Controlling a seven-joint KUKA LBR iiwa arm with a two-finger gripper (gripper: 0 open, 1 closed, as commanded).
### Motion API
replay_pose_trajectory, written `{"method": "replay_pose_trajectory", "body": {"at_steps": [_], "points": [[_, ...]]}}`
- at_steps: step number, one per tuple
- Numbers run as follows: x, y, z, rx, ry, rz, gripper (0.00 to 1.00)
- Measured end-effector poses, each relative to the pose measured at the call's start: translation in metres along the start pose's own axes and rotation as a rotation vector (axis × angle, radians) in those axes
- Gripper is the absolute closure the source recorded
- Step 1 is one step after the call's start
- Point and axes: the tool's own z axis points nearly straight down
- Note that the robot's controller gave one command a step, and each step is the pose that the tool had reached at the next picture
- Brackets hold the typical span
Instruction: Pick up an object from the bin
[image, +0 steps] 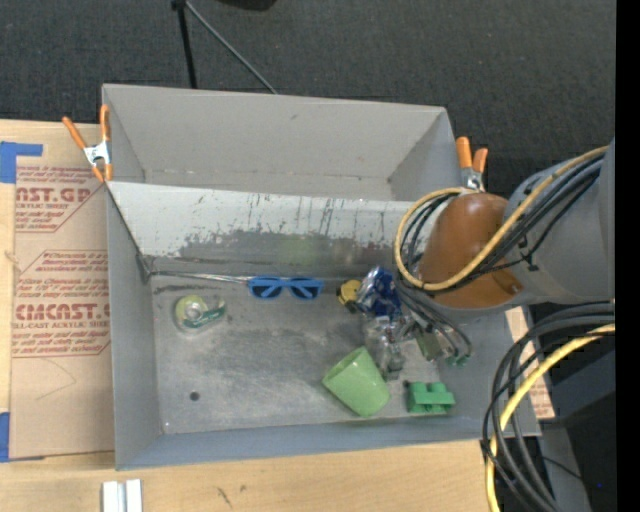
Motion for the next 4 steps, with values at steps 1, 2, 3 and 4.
{"method": "replay_pose_trajectory", "body": {"at_steps": [1, 2, 3, 4], "points": [[0.0, 0.0, 0.0, 0.0, 0.001, 0.0, 0.0], [0.011, 0.049, 0.0, -0.003, 0.001, -0.315, 0.0], [0.011, 0.048, 0.0, -0.001, 0.001, -0.313, 1.0], [-0.011, 0.054, -0.094, 0.002, -0.009, -0.342, 1.0]]}}
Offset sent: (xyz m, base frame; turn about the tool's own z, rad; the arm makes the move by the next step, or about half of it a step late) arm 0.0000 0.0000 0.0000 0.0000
